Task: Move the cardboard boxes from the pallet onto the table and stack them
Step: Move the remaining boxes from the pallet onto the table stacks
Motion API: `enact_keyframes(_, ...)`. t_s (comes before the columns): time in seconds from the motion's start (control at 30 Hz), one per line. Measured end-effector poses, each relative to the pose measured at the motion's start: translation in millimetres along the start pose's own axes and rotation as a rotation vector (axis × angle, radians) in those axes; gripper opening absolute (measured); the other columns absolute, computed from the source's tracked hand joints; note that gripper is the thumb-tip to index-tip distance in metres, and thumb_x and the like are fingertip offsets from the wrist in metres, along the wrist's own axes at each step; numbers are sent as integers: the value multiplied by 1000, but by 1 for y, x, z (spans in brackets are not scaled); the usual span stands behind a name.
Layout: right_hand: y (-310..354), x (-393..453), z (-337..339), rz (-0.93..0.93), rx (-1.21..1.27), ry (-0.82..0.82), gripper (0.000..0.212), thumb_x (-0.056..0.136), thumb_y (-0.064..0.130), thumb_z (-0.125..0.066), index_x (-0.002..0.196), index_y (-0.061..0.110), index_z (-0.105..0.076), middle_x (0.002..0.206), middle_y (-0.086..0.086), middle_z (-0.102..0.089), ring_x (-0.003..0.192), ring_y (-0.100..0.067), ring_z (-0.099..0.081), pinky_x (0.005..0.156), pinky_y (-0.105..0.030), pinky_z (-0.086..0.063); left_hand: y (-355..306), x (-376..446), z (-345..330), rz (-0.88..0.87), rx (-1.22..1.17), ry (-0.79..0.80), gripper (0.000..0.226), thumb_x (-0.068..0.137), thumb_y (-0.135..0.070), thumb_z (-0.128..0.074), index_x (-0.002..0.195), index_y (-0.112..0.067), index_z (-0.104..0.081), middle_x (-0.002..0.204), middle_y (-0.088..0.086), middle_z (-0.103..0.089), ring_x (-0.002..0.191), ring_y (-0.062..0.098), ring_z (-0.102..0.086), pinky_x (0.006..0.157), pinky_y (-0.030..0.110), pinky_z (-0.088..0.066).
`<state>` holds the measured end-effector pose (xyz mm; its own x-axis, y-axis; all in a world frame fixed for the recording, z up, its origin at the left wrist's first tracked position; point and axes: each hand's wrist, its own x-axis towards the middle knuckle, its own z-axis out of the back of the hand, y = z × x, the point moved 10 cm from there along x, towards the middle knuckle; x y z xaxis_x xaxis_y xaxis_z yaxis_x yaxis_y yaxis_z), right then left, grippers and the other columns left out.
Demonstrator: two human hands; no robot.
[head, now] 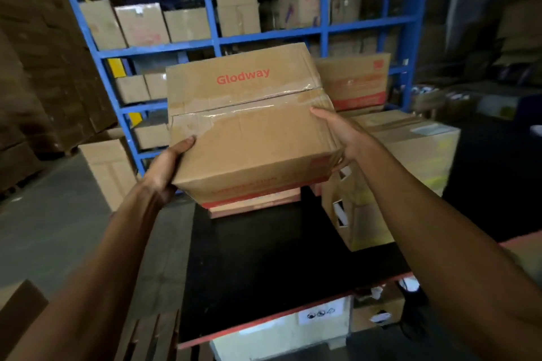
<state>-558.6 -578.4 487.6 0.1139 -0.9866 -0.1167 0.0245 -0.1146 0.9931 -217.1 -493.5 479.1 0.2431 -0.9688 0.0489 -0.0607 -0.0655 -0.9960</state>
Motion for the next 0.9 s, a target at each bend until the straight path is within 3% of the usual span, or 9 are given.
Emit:
enact_keyframes(0.1, 19, 10, 61, -84, -35, -34, 73, 63, 74, -69, 116, 24, -60, 110, -16, -68, 101, -38, -62, 86, -58, -49, -26, 6, -54, -23, 18, 11, 28, 89, -52, -60, 98, -26, -68, 78, -4, -71, 65, 15, -65, 61, 29, -45)
enact_keyframes(0.2, 38, 21, 121, -99, -16, -41, 90, 56, 74, -72, 128, 23, -53, 119, -16, -63, 107, -41, -57, 81, -67, -48, -47, 13, -111, -65, -10, 16, 28, 89, -52, -59, 99, -26, -66, 82, -2, -71, 74, 20, -64, 76, 36, -45)
enact_keyframes(0.27, 47, 27, 168, -83, -5, -48, 90, 56, 71, -72, 129, 23, -53, 121, -17, -62, 107, -40, -57, 79, -70, -47, -51, 19, -157, -65, -55, 13, 24, 90, -48, -59, 97, -26, -66, 79, -4, -72, 76, 21, -63, 80, 38, -43)
enact_keyframes(0.37, 54, 35, 230, -73, -15, -54, 78, 64, 68, -69, 124, 21, -55, 118, -15, -62, 106, -38, -55, 86, -65, -45, -50, 29, -225, -53, -126, 31, 20, 93, -42, -57, 91, -24, -67, 73, -6, -72, 68, 17, -64, 73, 32, -43)
enact_keyframes(0.47, 61, 40, 282, -65, -17, -72, 64, 69, 64, -66, 115, 21, -58, 115, -11, -62, 104, -33, -54, 79, -56, -46, -45, 42, -280, -37, -173, 36, 20, 93, -42, -57, 91, -25, -67, 76, -6, -74, 65, 16, -67, 73, 32, -44)
enact_keyframes(0.73, 64, 82, 389, 7, 108, -159, 50, 77, 67, -56, 97, 22, -65, 110, -6, -64, 104, -27, -53, 98, -53, -39, -36, 85, -388, 13, -78, -27, 23, 88, -51, -53, 81, -30, -56, 70, -4, -59, 72, 18, -54, 68, 34, -37)
enact_keyframes(0.8, 60, 92, 405, 42, 129, -175, 50, 83, 71, -50, 91, 24, -66, 100, -3, -67, 94, -21, -55, 91, -42, -42, -29, 99, -411, 39, -93, -8, 24, 87, -51, -52, 80, -29, -56, 66, -3, -60, 71, 18, -55, 70, 35, -38)
enact_keyframes(0.9, 62, 101, 417, 105, 132, -154, 51, 95, 67, -36, 84, 24, -60, 80, 0, -61, 74, -14, -53, 62, -29, -38, -19, 120, -432, 68, -110, 23, 24, 84, -52, -52, 84, -29, -57, 65, -2, -61, 73, 20, -55, 72, 37, -37)
